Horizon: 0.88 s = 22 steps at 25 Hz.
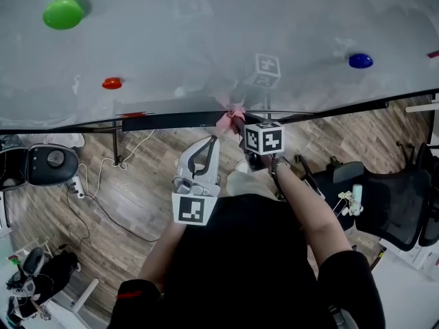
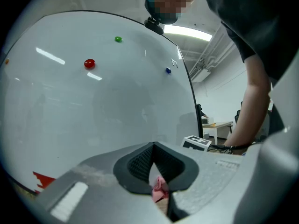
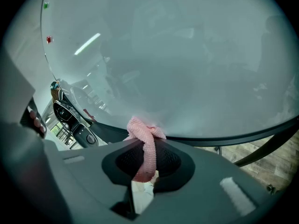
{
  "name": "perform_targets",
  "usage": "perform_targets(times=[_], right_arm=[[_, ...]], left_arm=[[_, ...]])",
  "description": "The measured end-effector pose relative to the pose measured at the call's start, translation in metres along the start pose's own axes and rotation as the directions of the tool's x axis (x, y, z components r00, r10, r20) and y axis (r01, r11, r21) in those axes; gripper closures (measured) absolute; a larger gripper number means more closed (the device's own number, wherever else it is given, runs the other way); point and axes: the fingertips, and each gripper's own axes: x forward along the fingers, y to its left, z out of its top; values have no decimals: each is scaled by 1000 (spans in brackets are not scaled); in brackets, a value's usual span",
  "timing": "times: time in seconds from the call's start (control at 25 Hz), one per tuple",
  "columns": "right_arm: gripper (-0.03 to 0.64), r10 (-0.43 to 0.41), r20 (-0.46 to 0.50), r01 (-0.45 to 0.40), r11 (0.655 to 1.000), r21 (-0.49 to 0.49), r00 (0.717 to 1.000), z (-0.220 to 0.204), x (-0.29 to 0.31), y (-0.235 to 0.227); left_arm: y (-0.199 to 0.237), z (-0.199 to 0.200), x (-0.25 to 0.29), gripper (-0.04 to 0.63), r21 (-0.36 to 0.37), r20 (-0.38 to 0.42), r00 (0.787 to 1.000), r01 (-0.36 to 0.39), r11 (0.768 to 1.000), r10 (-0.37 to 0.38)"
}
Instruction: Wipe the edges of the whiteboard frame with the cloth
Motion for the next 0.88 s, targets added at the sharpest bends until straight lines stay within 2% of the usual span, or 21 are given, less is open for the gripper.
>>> perform_targets(times=[0.36, 0.56, 0.88], right_arm=[[560, 21, -9, -21, 1000, -10, 1000, 1, -4, -6], [560, 28, -14, -28, 999, -15, 1000, 0, -4, -8], [560, 46, -18, -47, 999, -27, 999, 2, -12, -14]], left_arm=[[-9, 1, 6, 595, 7, -1, 1000, -23, 1000, 23], [-13, -4, 6, 595, -21, -22, 999, -46, 999, 45], [-24, 1, 8, 595, -6, -24, 998, -66, 998, 66]])
